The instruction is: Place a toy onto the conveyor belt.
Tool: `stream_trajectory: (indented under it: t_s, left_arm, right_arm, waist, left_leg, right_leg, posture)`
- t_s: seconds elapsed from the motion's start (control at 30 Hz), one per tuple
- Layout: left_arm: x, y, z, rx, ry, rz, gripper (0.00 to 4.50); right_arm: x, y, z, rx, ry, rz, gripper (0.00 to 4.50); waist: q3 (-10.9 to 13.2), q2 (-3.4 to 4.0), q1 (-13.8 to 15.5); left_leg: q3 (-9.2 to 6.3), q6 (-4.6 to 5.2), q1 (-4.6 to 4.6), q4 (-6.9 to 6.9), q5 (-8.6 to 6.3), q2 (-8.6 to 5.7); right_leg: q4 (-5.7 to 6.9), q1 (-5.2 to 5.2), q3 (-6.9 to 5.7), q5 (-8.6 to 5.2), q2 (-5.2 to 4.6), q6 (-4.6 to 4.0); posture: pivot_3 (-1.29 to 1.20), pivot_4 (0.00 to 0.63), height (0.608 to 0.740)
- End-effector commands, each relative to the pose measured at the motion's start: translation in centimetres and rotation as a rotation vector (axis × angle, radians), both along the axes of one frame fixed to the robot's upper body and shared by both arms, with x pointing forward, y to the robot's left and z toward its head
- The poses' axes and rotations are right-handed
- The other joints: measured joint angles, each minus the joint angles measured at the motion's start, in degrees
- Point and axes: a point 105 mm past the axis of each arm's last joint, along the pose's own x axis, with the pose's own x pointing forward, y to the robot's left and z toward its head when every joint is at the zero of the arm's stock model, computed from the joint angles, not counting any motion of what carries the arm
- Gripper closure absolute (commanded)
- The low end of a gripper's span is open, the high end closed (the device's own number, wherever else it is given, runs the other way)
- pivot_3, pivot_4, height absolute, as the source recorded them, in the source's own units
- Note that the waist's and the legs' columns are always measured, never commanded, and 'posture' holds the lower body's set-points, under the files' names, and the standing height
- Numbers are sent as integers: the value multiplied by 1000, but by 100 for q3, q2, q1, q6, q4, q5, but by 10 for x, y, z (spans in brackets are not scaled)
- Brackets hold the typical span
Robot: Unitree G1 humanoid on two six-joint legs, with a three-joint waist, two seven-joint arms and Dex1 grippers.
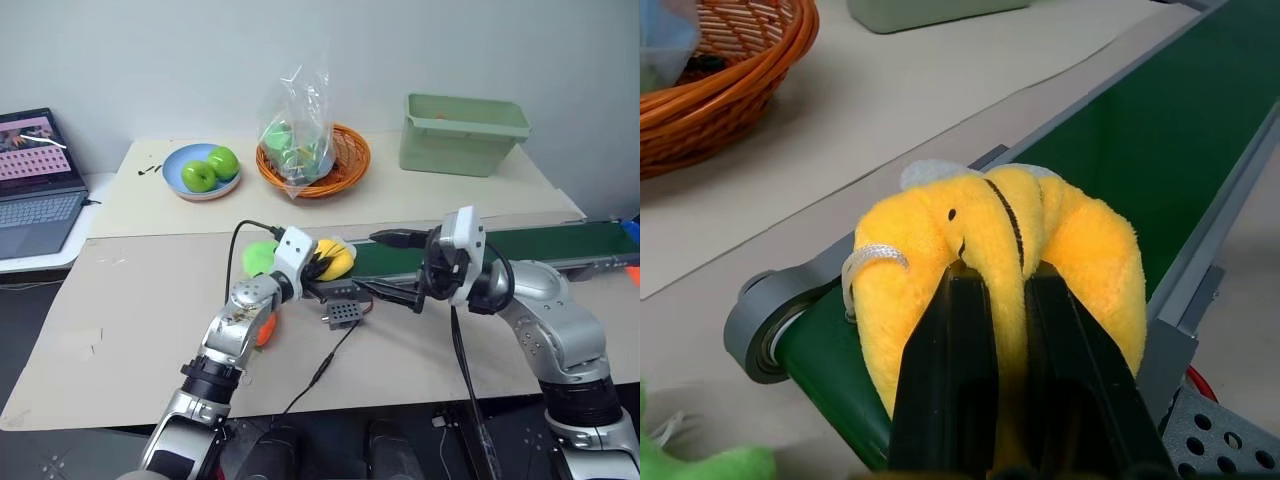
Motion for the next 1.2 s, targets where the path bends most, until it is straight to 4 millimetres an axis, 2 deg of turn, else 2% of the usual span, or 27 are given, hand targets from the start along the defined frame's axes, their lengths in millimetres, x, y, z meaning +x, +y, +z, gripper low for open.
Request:
stream_trajectory:
  t_s: [0.03, 0.07, 0.1, 0.3, 0.4, 0.6, 0.8, 1.07, 1.1, 1.17, 1.2]
  left_arm:
    - [-3, 1, -12, 47, 25, -12, 2978]
    - [-3, 2, -10, 49, 16, -16, 2525]
    - [-3, 3, -5, 32, 2, -14, 2255]
    - [0, 10, 23, -39, -84, 23, 2255]
    - [-3, 9, 49, -116, -131, 6, 2255]
    - [-9, 16, 82, -175, -193, 7, 2255]
    - [-11, 18, 78, -151, -176, -4, 2255]
    - [-7, 18, 50, -111, -92, -3, 2255]
    - [-7, 18, 47, -107, -88, -4, 1754]
    - [-6, 16, 43, -101, -82, -13, 1217]
    - [-6, 15, 40, -95, -78, -13, 781]
  right_arm:
    - [-3, -2, 13, 13, -51, -4, 0]
    - [-4, -2, 12, 12, -49, -3, 0]
    - [-4, -1, 11, 12, -47, -3, 0]
    - [-10, 3, 13, 39, -43, 46, 0]
    - [-7, 4, 11, 34, -37, 42, 0]
    - [-4, 5, 12, 39, -37, 48, 0]
    - [0, 5, 13, 40, -46, 44, 0]
    - [2, 1, 15, 39, -58, 18, 0]
    - [2, 0, 15, 38, -59, 13, 0]
    - [2, -2, 16, 36, -59, 2, 0]
    - [2, -3, 16, 35, -59, 0, 0]
  waist:
    - [0, 0, -1]
    - [0, 0, -5]
    - [0, 0, -8]
    - [1, 0, -23]
    - [2, -1, -18]
    - [3, -1, -14]
    - [3, -1, -8]
    - [3, 0, -8]
    - [3, 0, -11]
    - [3, 0, -13]
    - [3, 0, -11]
  left_leg:
    - [0, 3, 14, -4, -2, 1]
    - [0, 5, 24, -8, -4, 3]
    - [0, 6, 24, -9, -4, 5]
    - [2, 5, 23, -9, -4, 11]
    - [2, 4, 19, -10, -5, 11]
    - [2, 6, 14, -10, -7, 11]
    - [1, 4, 13, -12, -9, 17]
    - [0, 0, 12, -13, -14, 26]
    - [0, -1, 12, -13, -15, 26]
    - [0, -1, 12, -13, -15, 27]
    - [0, -1, 12, -13, -15, 27]
  right_leg:
    - [-8, 17, 0, -6, 1, 10]
    - [-17, 28, -1, -8, 2, 14]
    - [-23, 29, -1, -9, 3, 15]
    - [-25, 26, 0, -8, 7, 14]
    - [-27, 22, 0, -8, 8, 13]
    - [-38, 20, 0, -4, 8, 9]
    - [-48, 22, 0, 10, 18, -14]
    - [-56, 21, 0, 18, 31, -27]
    - [-56, 21, 1, 18, 31, -27]
    - [-56, 21, 1, 19, 32, -28]
    - [-56, 21, 1, 19, 33, -29]
  posture:
    - [0, 150, 740]
    - [0, 150, 740]
    - [0, 150, 740]
    - [0, 150, 740]
    - [0, 150, 740]
    - [0, 150, 740]
    - [0, 150, 740]
    - [0, 150, 740]
    - [0, 150, 740]
    - [0, 150, 740]
    - [0, 150, 740]
